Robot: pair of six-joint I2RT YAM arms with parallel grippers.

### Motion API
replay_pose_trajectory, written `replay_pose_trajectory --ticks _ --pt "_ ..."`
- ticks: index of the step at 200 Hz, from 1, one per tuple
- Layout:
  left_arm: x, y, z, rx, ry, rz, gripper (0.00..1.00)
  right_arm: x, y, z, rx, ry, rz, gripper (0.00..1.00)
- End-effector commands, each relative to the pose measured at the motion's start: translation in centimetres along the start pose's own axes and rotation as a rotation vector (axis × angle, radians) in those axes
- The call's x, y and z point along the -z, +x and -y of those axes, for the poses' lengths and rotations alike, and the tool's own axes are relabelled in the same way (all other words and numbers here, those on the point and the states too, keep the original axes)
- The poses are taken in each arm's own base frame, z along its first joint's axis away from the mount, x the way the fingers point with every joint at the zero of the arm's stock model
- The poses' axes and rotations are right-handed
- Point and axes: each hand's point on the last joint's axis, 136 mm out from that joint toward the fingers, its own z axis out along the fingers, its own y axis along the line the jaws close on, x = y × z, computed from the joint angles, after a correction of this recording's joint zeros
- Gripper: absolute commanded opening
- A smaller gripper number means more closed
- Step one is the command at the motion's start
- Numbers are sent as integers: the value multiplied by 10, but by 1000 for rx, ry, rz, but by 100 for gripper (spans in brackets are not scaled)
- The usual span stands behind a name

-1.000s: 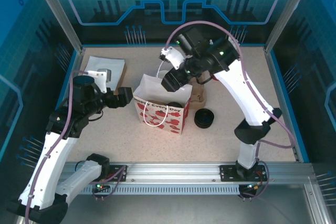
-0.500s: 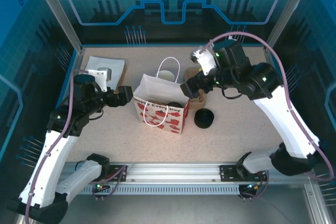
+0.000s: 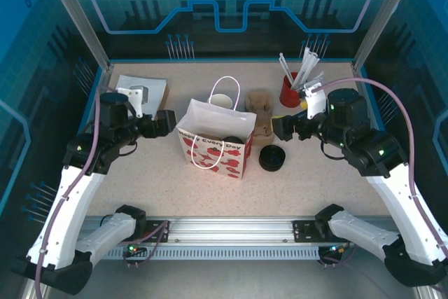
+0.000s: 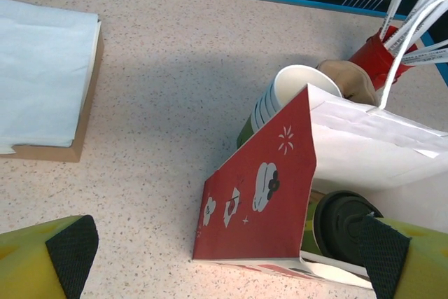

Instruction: Pack the takeout coffee

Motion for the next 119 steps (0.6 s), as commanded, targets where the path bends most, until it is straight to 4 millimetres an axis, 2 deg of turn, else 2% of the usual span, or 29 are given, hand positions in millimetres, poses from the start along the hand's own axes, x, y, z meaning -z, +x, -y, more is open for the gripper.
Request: replay_pose_trajectory --ticks 1,23,54,85,119 --pt "5 -11 -10 -27 -56 0 99 -2 -13 12 -72 41 85 100" --pt "-4 -16 -27 -17 -106 -49 99 -5 -10 20 -94 69 91 100" --pt "-31 -19 -60 28 -153 -142 99 -10 -6 30 -108 104 84 100" --pt "-71 -5 -93 1 -209 -330 98 -13 3 38 -111 141 61 100" --pt "-106 16 -125 -41 -300 -529 91 -14 11 47 -120 177 41 100"
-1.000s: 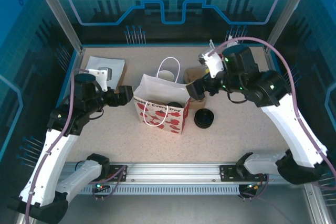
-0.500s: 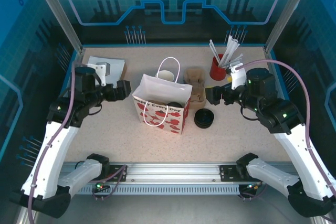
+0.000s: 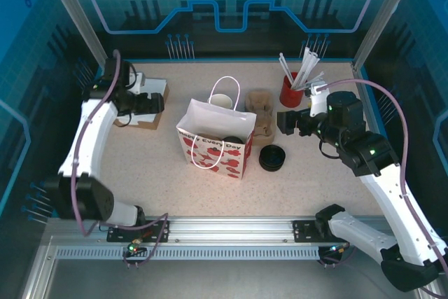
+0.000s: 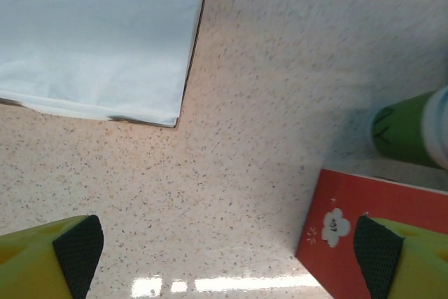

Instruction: Pack the takeout coffee

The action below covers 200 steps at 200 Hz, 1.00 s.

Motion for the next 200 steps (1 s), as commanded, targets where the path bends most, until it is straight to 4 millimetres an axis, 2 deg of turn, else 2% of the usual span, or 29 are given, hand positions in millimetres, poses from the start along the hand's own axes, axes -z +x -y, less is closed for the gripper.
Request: replay_pose_trajectory --ticks 1,26,65,119,151,200 --pt "-16 11 -15 -72 -68 -126 91 2 -2 12 -23 46 26 100" --pt "-41 8 -28 -91 -129 -188 86 2 0 15 -24 56 21 100" --pt "-76 7 -38 -157 -204 -279 79 3 2 20 -29 69 23 100" --pt "-116 3 -35 -265 -273 -365 69 3 10 23 -32 76 5 100" --pt "-134 2 -34 -309 -305 -402 65 6 12 24 -32 80 6 100" --pt "-147 0 -38 -342 -357 -425 59 6 17 27 -32 92 -4 100"
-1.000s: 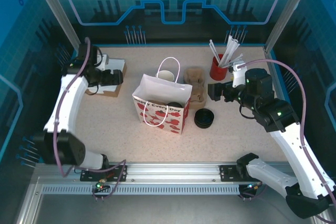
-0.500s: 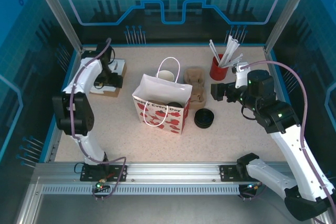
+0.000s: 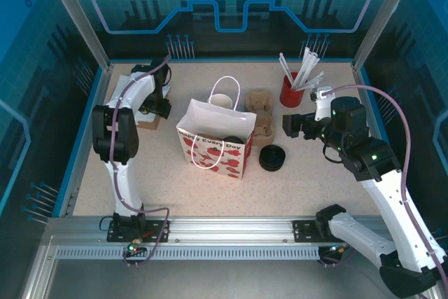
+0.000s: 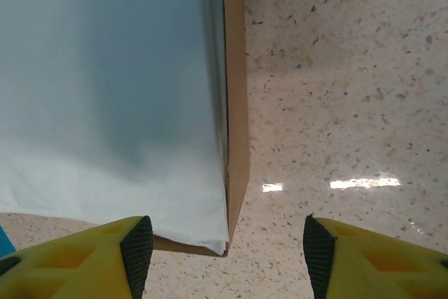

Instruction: Pack the takeout coffee

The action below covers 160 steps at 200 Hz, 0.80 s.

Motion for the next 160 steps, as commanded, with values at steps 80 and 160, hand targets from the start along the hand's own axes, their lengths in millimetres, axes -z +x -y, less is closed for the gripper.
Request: replay_pose_trajectory --ticks 80,160 --pt "-11 2 -4 -45 -59 -50 41 1 3 8 -7 30 -2 100" --pt "-10 5 -4 -50 -60 -57 21 -1 5 9 -8 32 -6 100"
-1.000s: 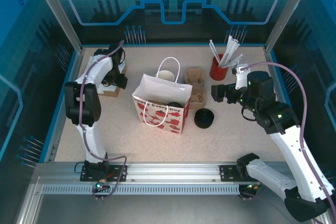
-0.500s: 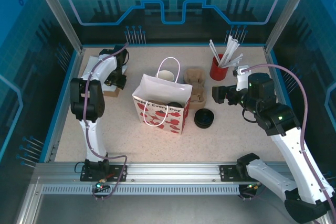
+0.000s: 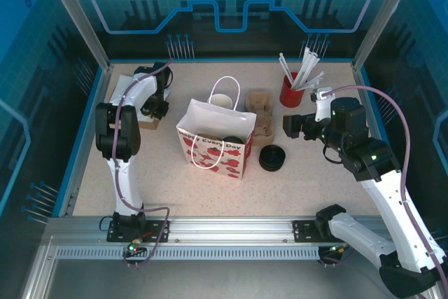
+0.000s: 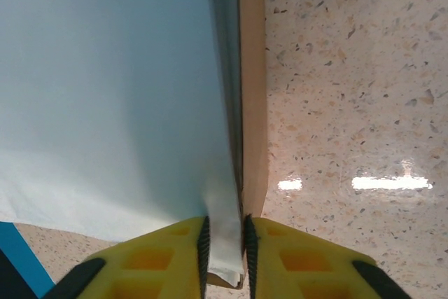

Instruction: Pack the takeout coffee

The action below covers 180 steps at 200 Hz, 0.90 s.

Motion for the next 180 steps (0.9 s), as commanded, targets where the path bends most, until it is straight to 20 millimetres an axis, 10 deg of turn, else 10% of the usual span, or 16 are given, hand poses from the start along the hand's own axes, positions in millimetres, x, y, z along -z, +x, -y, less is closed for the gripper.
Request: replay_pose_trajectory --ticks 1,180 --pt "6 2 0 -30 -13 -10 21 0 2 6 -5 23 1 100" --pt "57 1 -12 -14 -6 94 10 -5 3 4 -14 11 -12 100"
